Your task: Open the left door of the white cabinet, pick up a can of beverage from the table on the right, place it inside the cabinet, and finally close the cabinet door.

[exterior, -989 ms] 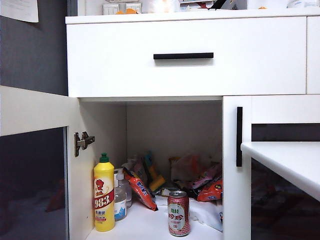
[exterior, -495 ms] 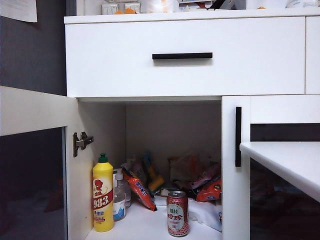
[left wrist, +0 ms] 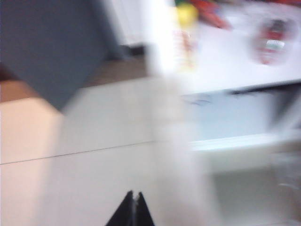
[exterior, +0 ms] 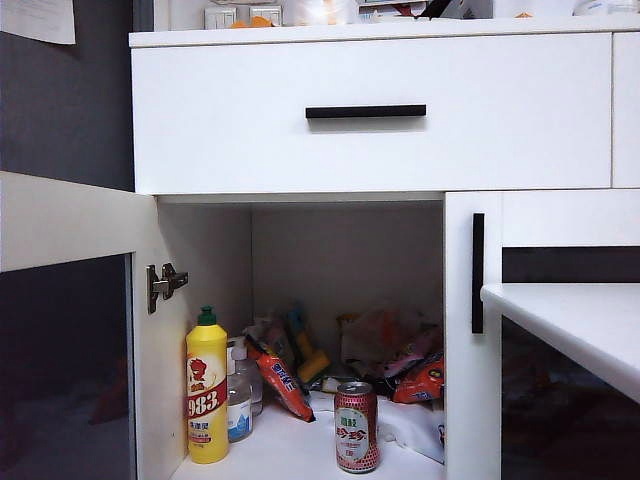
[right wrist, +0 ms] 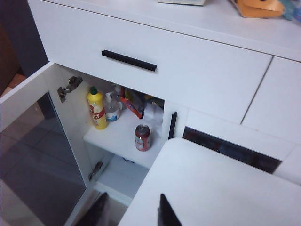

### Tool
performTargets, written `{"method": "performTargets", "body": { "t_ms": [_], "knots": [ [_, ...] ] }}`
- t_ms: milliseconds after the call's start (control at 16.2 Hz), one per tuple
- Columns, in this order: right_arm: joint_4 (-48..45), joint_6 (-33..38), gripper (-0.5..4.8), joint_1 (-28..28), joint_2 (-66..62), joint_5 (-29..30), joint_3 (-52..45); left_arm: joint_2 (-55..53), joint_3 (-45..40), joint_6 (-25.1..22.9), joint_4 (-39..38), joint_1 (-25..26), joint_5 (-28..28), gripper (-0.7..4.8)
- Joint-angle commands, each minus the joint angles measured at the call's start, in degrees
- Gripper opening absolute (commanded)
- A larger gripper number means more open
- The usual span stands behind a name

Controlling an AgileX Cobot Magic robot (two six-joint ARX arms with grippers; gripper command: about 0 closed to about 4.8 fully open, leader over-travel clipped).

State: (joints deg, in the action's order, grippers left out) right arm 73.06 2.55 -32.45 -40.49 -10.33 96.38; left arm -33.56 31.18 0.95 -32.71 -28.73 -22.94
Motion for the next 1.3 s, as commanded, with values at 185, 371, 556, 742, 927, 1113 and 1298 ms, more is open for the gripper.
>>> {"method": "performTargets", "body": {
  "t_ms": [185, 371, 556, 742, 927, 1113, 1298],
  "knots": [
    [-5.03, 0.00, 1.38, 0.00, 0.04, -0.04, 0.22, -6.03, 0.13, 4.24, 9.31, 0.04, 14.51, -0.06],
    [-5.20, 0.00, 1.38, 0.00, 0.02, -0.07, 0.04, -10.67, 0.13, 4.22, 16.28, 0.02, 20.74, -0.06],
    [-5.20, 0.00, 1.38, 0.02, 0.02, -0.07, -0.94, -17.94, 0.15, 4.17, 31.12, 0.02, 24.13, -0.06],
    [-5.25, 0.00, 1.38, 0.02, 0.04, -0.07, -2.69, -25.31, 0.22, 4.22, 40.41, -0.07, 27.58, -0.06],
    [-5.44, 0.00, 1.38, 0.02, 0.02, -0.09, -3.78, -31.39, 0.28, 4.44, 44.22, -0.09, 28.57, -0.06],
    [-6.51, 0.00, 1.38, 0.04, 0.02, -0.26, -5.05, -36.54, 0.28, 4.44, 53.53, -0.09, 29.51, -0.06],
    [-7.50, 0.02, 1.38, 0.04, -0.02, -0.24, -7.28, -42.51, 0.63, 4.48, 62.58, -0.11, 31.12, -0.06]
  ]
}}
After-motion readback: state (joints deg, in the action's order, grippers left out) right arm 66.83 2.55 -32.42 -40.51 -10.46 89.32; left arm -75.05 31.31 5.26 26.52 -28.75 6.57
